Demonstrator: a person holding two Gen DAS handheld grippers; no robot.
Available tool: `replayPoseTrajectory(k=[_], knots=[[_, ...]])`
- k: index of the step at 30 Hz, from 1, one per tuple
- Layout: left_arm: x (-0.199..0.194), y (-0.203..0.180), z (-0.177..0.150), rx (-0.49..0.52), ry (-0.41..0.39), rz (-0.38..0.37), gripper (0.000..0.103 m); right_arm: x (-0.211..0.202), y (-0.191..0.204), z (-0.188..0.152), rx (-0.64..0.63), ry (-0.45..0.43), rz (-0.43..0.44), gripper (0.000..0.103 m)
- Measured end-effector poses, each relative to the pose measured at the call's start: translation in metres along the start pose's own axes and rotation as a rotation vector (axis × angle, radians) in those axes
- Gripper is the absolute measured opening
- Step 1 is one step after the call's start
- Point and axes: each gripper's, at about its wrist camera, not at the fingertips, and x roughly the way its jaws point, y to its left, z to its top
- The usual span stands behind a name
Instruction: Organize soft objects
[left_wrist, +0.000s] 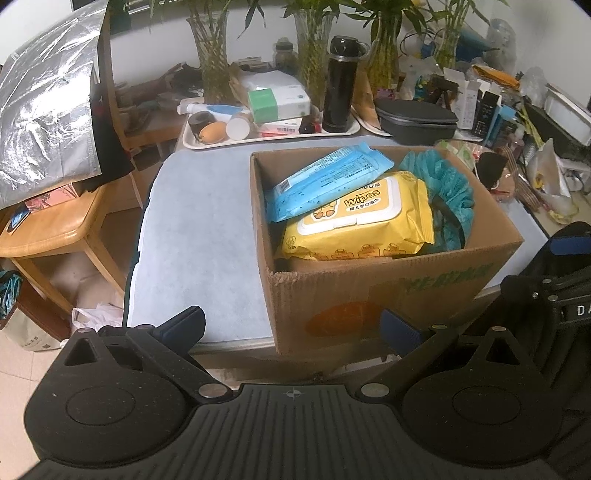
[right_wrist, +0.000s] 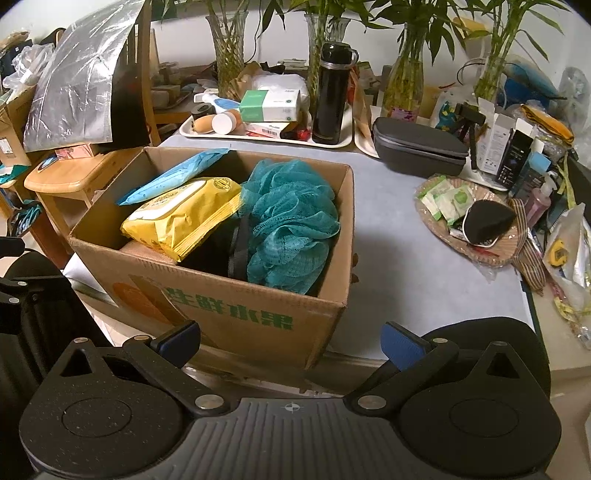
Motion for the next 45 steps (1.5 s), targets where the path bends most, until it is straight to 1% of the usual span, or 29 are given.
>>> replayPoseTrajectory(k=[45], knots=[[0.0008,-0.0017,-0.0025,0.008,0.002,-0.003,0.103,0.0037,0.0005,-0.0026,-0.007,0.007,-0.023,0.103]])
